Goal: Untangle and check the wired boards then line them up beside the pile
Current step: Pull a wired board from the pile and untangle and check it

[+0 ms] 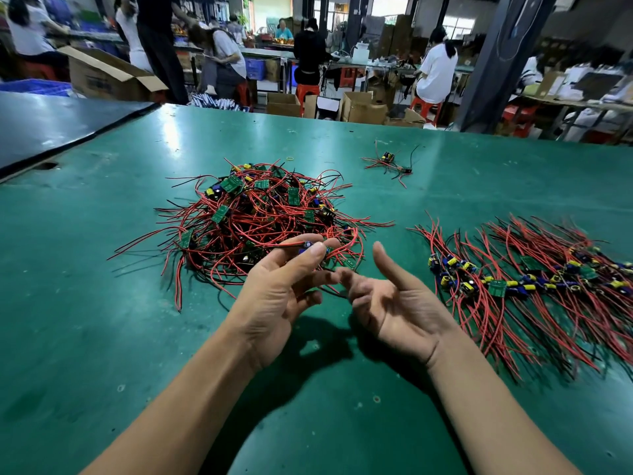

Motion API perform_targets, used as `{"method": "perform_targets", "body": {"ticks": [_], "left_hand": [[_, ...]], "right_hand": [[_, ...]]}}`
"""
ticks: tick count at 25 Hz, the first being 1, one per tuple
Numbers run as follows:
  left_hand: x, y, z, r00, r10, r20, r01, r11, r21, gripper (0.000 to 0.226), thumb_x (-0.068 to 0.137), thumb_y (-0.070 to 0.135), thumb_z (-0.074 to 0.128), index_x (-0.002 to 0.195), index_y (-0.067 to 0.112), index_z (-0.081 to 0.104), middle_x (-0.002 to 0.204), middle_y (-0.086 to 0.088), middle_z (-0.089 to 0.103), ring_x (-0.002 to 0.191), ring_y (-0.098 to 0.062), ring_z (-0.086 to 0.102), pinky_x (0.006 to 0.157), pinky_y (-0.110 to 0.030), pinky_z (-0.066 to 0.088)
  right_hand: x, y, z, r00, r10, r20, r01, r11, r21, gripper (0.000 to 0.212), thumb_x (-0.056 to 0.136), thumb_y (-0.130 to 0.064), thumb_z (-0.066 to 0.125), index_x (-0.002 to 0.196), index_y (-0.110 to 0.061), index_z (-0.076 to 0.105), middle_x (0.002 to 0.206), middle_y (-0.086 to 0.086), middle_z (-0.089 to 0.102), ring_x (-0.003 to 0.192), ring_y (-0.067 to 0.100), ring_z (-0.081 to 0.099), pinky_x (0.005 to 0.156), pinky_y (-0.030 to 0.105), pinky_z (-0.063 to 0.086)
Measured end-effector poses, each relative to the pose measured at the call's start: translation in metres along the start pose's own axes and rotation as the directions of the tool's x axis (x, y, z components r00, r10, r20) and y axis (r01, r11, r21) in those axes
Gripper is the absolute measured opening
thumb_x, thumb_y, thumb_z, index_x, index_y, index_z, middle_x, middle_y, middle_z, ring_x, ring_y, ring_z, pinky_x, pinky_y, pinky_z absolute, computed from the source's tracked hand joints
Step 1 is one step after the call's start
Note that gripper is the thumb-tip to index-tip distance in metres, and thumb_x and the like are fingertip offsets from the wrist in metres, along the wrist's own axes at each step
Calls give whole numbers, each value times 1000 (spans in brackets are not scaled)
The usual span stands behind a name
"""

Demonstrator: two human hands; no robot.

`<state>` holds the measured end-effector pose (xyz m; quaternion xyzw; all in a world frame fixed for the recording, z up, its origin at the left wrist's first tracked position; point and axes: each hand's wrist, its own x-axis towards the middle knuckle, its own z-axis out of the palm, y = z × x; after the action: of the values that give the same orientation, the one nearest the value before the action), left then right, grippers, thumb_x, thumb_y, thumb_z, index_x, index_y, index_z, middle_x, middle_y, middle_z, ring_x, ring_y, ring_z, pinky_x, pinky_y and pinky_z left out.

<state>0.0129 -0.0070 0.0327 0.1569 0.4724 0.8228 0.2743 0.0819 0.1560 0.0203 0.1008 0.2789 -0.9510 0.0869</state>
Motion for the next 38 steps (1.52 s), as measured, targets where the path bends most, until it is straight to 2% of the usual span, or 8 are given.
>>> {"method": "perform_targets", "body": {"ticks": [4, 7, 13, 19, 24, 27, 32, 38], "left_hand": [[-2, -6, 2, 996, 91, -19, -88, 988, 130, 32, 71, 25, 76, 102, 17, 71, 100, -2, 76, 44, -3, 53, 36, -14, 34], [-3, -8, 4, 982, 182, -41, -169, 960, 223, 23, 82, 13, 72, 106, 14, 72, 98, -2, 76, 42, -2, 51, 31, -14, 32], [-3, -7, 4, 980, 183, -71, -164, 962, 216, 17, 81, 19, 73, 97, 17, 77, 91, -4, 76, 34, -13, 47, 34, -15, 32], [-4, -7, 4, 993, 77, -94, -51, 966, 253, 20, 69, 35, 78, 83, 21, 78, 79, 0, 75, 45, -14, 59, 39, -18, 37], [-4, 12, -8, 986, -164, 31, 92, 688, 719, 35, 73, 46, 78, 80, 11, 76, 75, -5, 75, 54, -17, 64, 51, -26, 51], [-10, 25, -9, 894, -363, 263, 141, 785, 603, 33, 76, 44, 79, 70, 13, 73, 63, -6, 69, 39, -13, 53, 39, -20, 37], [-1, 30, -14, 991, -70, 111, 57, 992, 113, 31, 67, 41, 85, 70, 15, 67, 51, 4, 46, 38, -6, 33, 41, -20, 19], [-8, 5, -3, 922, -281, 267, 170, 912, 375, 29, 72, 39, 82, 79, 14, 69, 71, -10, 68, 52, -15, 62, 48, -17, 48]], "right_hand": [[6, 19, 7, 995, -97, 38, 104, 937, -333, 56, 66, -38, 91, 114, -17, 70, 87, 1, 64, 56, 7, 55, 50, 19, 49], [10, 24, 9, 975, -218, 48, 221, 910, -352, 50, 57, -35, 97, 101, -24, 77, 80, -4, 65, 54, 7, 53, 50, 19, 46], [16, 28, 10, 945, -321, 57, 322, 891, -320, 46, 79, -30, 78, 124, -20, 71, 106, 4, 60, 75, 11, 50, 66, 27, 45], [11, 19, 13, 908, -418, -14, 394, 866, -308, 14, 78, -26, 70, 83, -21, 81, 74, -6, 69, 71, 6, 65, 64, 19, 53], [5, 1, 8, 880, -470, -70, 427, 846, -319, 19, 79, -36, 69, 76, -20, 78, 65, -8, 59, 57, 3, 53, 51, 17, 40], [0, -10, 4, 855, -501, -134, 444, 841, -309, 21, 80, -39, 69, 71, -20, 77, 60, -10, 55, 53, 3, 49, 51, 19, 40], [-16, -21, 3, 956, -289, -38, 268, 922, -278, 30, 64, -34, 92, 69, -15, 68, 51, -9, 43, 36, 1, 36, 32, 15, 33], [-16, -7, 13, 999, -27, 32, 37, 934, -355, 27, 68, -33, 88, 71, -13, 69, 46, -9, 40, 29, 0, 32, 27, 11, 25]]}}
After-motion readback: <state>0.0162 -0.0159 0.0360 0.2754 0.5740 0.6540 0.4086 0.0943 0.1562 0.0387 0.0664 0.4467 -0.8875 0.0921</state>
